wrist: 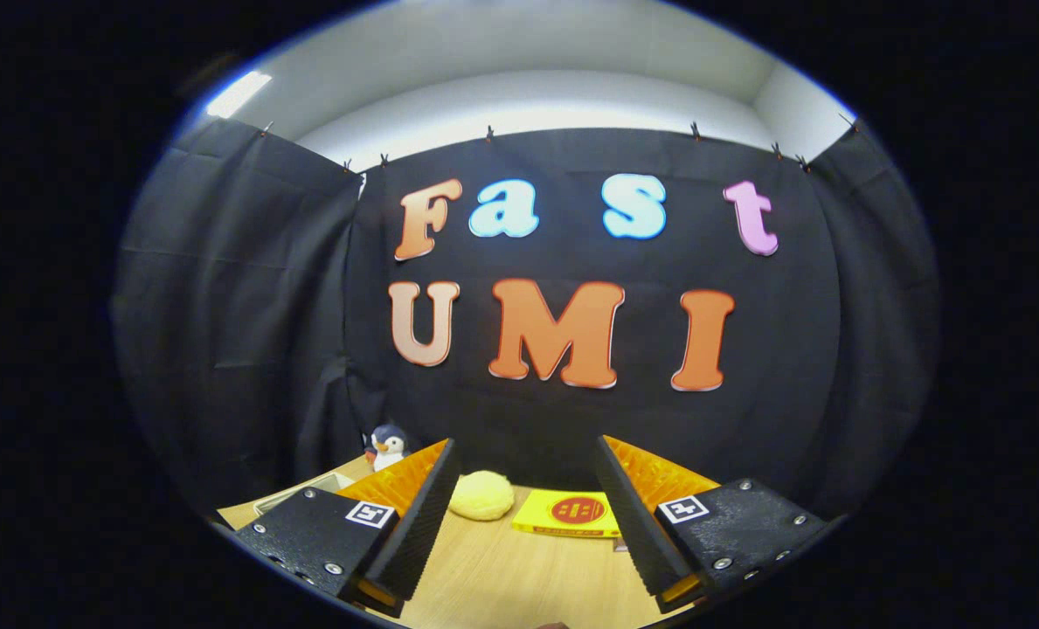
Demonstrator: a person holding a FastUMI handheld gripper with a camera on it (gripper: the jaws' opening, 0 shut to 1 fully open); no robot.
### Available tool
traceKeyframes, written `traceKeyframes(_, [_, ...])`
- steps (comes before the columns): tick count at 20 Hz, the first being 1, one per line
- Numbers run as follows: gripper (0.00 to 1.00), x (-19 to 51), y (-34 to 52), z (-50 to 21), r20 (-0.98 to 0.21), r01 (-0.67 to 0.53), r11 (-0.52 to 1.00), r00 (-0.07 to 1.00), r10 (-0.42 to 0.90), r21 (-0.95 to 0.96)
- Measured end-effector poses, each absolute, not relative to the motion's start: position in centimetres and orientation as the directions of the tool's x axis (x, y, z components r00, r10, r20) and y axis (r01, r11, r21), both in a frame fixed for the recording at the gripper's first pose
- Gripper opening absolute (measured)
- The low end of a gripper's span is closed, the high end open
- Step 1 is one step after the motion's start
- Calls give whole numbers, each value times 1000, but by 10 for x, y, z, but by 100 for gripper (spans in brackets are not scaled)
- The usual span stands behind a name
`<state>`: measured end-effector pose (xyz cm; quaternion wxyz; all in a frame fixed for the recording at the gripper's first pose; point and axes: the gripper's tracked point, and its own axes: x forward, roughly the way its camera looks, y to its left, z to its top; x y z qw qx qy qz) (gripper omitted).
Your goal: Open the storage box then place both shoes into the box .Put the left shoe in first, then the right shoe, with the right side of both shoes facing outward in a uniform manner.
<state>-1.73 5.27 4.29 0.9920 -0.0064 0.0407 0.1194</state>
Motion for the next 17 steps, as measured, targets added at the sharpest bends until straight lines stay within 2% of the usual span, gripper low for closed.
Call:
traceKeyframes(8, [97,-35,26,102,148,-202,979,968,203,-18])
traceKeyframes(17, [98,-36,38,108,170,-209,978,963,209,-16])
